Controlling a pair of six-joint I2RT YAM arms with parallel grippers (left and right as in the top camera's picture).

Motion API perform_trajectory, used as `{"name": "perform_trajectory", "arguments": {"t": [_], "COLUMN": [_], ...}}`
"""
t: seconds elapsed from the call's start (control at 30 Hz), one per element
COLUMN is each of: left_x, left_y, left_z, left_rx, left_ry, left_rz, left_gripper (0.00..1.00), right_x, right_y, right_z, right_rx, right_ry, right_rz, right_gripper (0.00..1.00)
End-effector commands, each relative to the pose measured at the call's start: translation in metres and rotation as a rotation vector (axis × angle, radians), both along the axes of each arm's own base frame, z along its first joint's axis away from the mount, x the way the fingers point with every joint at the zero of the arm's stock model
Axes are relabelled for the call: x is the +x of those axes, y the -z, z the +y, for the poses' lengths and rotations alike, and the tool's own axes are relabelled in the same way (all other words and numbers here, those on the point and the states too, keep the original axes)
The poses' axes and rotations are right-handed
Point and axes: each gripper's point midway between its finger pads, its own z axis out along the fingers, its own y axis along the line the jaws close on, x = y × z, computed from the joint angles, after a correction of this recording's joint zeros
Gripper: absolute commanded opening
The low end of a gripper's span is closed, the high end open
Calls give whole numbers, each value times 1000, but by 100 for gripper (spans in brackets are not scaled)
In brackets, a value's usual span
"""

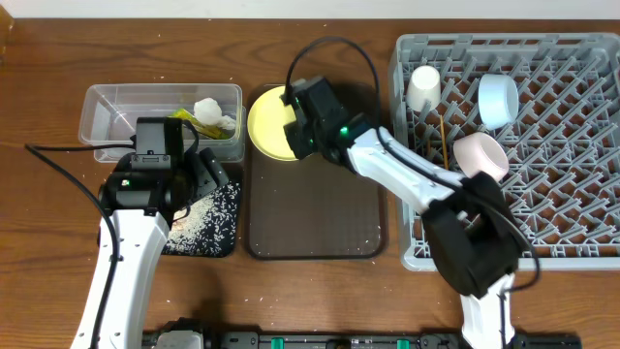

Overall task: Sort waste into correct bins and load items into the dishwasher rack
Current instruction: 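Reach the right gripper to the yellow plate and grip its edge, then lift the yellow plate and stand it on edge in the rack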

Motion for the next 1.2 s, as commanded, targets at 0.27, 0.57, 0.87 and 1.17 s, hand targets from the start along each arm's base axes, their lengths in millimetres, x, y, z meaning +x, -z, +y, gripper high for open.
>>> {"name": "perform_trajectory", "arguments": {"t": [0.27, 0.57, 0.87, 1.17], "left_x": [2, 2, 2, 2], "left_y": [-3, -3, -3, -3], "left_z": [3, 3, 3, 3], "left_rx": [8, 8, 8, 8], "left_ry": [-7, -7, -7, -7], "left_rz": [-5, -5, -5, -5], "left_gripper": [94, 94, 94, 94], "right_x": [-9, -36, -41, -68], "right_y": [44, 17, -54, -46], "right_z": [-48, -91, -52, 1], "right_rx": [-75, -187, 0, -18], "right_ry": [208, 229, 12, -199], "right_rz": [220, 298, 183, 113], "right_gripper": [35, 45, 48, 49]}}
